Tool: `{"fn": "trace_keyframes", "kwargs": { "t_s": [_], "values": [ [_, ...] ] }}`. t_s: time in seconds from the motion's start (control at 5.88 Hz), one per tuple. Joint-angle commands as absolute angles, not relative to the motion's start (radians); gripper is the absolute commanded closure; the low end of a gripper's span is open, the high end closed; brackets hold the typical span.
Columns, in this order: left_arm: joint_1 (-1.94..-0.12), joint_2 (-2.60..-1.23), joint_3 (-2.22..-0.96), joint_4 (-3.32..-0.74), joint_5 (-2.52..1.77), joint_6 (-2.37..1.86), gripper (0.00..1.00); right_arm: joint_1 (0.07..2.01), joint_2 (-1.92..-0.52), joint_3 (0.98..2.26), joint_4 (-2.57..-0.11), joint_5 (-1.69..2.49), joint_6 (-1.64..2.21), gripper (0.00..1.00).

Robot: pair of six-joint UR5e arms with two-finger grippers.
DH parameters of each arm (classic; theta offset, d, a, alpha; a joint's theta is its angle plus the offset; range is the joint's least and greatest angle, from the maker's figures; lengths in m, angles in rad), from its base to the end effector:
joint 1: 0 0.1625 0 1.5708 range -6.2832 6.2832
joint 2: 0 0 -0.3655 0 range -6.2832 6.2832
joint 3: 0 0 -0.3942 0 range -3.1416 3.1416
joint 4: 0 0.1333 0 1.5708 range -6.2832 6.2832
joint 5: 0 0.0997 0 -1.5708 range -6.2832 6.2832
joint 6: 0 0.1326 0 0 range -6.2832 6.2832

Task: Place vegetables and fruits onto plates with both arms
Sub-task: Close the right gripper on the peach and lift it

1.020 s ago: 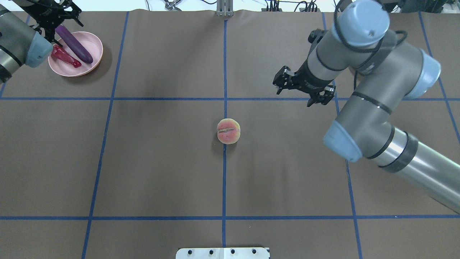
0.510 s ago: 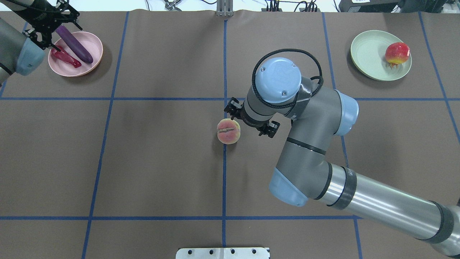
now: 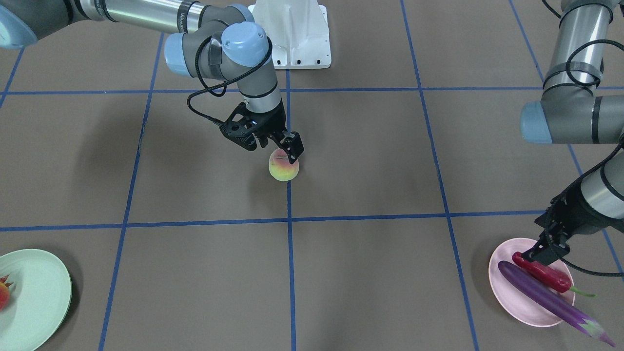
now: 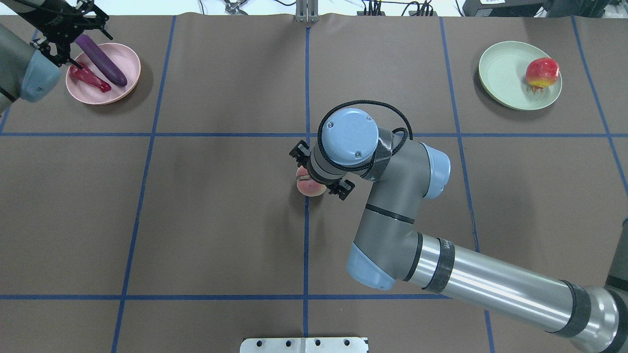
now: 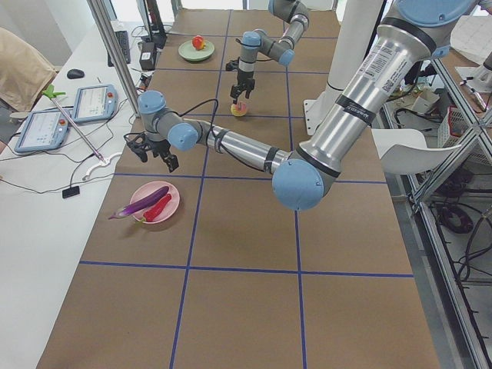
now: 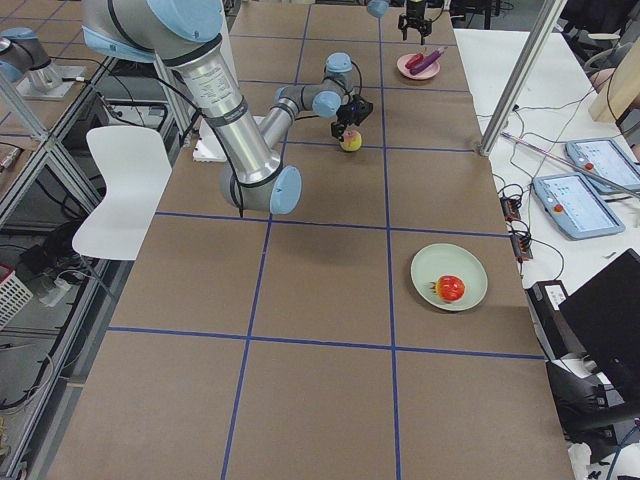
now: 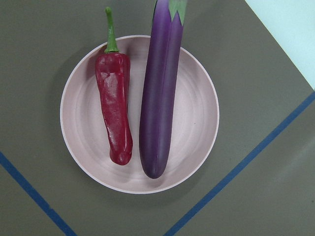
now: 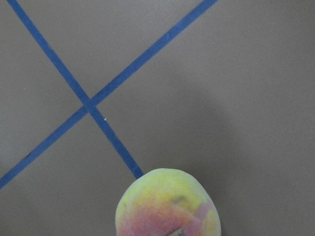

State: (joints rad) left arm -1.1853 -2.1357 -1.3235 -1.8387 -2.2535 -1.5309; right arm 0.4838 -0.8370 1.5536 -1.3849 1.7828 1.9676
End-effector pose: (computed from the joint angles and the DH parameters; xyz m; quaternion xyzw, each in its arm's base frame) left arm 0.2210 -0.6767 0.3788 -0.1059 0.4068 -0.4077 0.8106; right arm -0.5755 -0.4215 0.1771 -0.0763 -0.4374 0.3397 0.8292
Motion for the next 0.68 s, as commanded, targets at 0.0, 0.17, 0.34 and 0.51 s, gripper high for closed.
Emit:
{"fn": "trace_keyframes", "kwargs": {
  "t_s": [0.0, 0.17, 0.34, 0.51],
  "values": [
    [-1.186, -2.109, -1.373, -1.823, -2.253, -1.531, 0.0, 0.479, -0.828, 1.52, -1.374, 1.781, 1.974, 0.0],
    [-1.184, -2.099, -1.399, -1.804, -2.252, -1.531, 0.0, 0.479, -0.824, 1.52, -1.368, 1.781, 1.98, 0.0],
    [-1.184, -2.098, -1.401, -1.801, -2.252, -1.531, 0.0, 0.479, -0.827, 1.519, -1.361, 1.778, 1.983, 0.0],
    [-1.181, -2.098, -1.401, -1.801, -2.25, -1.531, 0.0, 0.479, -0.828, 1.519, -1.358, 1.751, 1.996, 0.0]
  ]
}}
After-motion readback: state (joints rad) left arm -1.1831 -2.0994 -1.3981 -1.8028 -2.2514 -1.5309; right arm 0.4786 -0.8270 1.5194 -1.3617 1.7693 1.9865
